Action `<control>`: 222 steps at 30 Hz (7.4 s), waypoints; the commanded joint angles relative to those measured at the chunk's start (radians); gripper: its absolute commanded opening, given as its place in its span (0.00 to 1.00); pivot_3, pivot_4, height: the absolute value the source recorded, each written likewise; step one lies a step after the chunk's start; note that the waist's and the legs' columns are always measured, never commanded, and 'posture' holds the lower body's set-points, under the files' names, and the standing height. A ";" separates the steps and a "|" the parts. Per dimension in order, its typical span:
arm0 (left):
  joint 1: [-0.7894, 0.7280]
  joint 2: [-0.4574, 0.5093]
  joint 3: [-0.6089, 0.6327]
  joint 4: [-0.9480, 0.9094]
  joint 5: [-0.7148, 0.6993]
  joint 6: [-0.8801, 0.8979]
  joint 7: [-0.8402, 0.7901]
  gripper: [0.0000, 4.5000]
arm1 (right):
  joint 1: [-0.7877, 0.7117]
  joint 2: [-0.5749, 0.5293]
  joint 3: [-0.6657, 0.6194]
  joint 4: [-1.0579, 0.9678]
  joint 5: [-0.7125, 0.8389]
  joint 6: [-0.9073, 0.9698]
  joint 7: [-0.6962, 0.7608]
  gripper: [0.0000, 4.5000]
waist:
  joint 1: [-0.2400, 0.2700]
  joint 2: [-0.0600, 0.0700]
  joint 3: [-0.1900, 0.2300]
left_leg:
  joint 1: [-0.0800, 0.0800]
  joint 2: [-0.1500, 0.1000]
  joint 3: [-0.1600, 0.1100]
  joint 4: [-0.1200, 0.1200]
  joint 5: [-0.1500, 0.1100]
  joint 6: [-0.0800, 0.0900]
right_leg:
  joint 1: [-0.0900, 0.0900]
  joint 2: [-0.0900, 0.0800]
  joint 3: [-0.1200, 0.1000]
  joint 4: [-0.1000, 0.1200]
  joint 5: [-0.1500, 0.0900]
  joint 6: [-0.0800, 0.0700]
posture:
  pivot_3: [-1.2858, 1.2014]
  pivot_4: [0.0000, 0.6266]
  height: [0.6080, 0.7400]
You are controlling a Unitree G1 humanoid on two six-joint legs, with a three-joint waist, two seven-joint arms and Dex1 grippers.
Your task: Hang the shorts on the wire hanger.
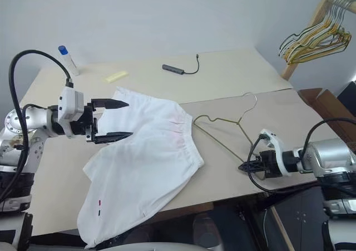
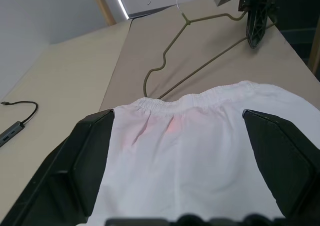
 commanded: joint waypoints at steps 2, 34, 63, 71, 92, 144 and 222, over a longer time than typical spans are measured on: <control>0.014 0.025 0.041 -0.059 -0.042 0.017 -0.001 0.99 | -0.062 -0.017 0.028 0.020 0.036 -0.007 0.056 0.00 | 0.003 0.000 0.000 | 0.000 0.000 0.000 0.000 0.000 0.000 | 0.000 0.000 0.000 0.000 0.000 0.000 | 0.47 0.00 1.00; 0.068 0.056 0.080 -0.123 -0.050 0.022 0.048 0.99 | -0.393 0.160 0.231 0.433 -0.156 -0.249 0.190 0.00 | 0.060 0.000 0.000 | -0.001 -0.001 0.000 0.000 0.000 0.000 | -0.002 0.002 0.000 0.000 0.001 -0.002 | 0.50 0.00 1.00; -0.676 -0.192 -0.370 0.852 0.557 -0.686 -0.015 0.87 | -0.402 0.021 0.234 -0.490 -0.437 -0.483 -0.100 0.00 | -0.036 0.001 0.000 | -0.017 -0.002 -0.001 0.006 0.001 -0.001 | -0.017 0.002 -0.001 0.002 0.003 -0.001 | 0.43 0.00 1.00; -0.677 -0.236 -0.325 0.900 0.517 -0.661 -0.009 0.30 | -0.401 0.020 0.213 -0.507 -0.399 -0.435 -0.076 0.00 | -0.065 0.001 0.000 | -0.019 -0.003 -0.001 0.006 0.000 0.000 | -0.018 0.000 -0.001 0.002 0.003 0.000 | 0.43 0.00 1.00; -0.455 -0.148 -0.163 0.582 0.350 -0.290 0.000 0.00 | 0.086 0.173 -0.293 -0.507 -0.233 -0.523 -0.317 0.99 | -0.050 0.000 -0.001 | -0.017 -0.002 -0.003 0.009 0.000 0.001 | -0.016 -0.002 -0.001 0.009 0.004 0.001 | 0.44 0.00 1.00; -0.402 -0.102 -0.154 0.420 0.319 -0.181 0.025 0.00 | -0.082 0.766 -0.102 0.007 -0.005 -0.462 -0.446 0.79 | -0.030 0.001 -0.002 | -0.013 -0.003 -0.005 0.010 0.000 0.001 | -0.017 0.002 0.000 0.016 0.004 0.001 | 0.47 0.00 1.00; -0.290 0.209 -0.416 0.620 0.599 -0.167 0.238 0.00 | -0.027 0.326 -0.360 -0.155 -0.034 -0.742 -0.604 0.00 | -0.061 0.001 -0.002 | -0.014 -0.002 -0.005 0.010 0.000 0.001 | -0.017 0.003 0.000 0.015 0.004 0.001 | 0.42 0.00 1.00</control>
